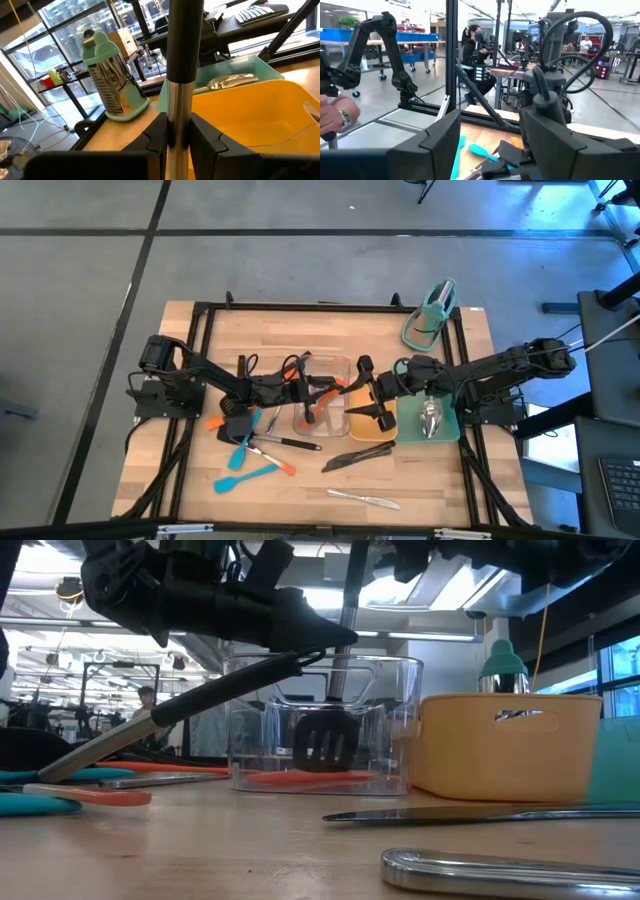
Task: Pick & Place Kitchen Items
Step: Put the black spatula into the transparent bin
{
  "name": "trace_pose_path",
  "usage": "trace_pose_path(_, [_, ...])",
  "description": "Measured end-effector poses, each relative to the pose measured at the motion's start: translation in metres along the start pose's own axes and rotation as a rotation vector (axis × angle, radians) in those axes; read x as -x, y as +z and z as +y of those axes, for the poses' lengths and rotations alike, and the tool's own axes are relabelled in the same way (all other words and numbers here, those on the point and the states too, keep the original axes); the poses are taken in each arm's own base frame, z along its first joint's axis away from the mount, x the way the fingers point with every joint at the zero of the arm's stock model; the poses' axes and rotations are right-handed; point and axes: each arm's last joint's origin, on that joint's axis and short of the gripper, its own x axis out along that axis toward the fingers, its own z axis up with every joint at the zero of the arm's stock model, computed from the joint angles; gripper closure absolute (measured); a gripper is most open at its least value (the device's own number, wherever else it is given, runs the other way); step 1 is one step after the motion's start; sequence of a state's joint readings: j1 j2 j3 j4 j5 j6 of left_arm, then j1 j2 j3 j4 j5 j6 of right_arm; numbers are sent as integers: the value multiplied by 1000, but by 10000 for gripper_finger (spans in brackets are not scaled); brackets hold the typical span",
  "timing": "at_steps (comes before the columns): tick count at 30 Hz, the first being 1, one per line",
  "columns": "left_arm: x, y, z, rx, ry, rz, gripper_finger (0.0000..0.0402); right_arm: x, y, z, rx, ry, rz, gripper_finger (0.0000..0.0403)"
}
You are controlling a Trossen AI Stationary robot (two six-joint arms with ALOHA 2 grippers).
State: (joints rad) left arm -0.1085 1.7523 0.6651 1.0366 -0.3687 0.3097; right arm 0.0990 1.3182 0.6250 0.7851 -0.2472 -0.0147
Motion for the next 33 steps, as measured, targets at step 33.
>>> trace_pose_path(33, [18,-11,-18,41,3,56,355,-8,-9,17,-86,-79,58,180])
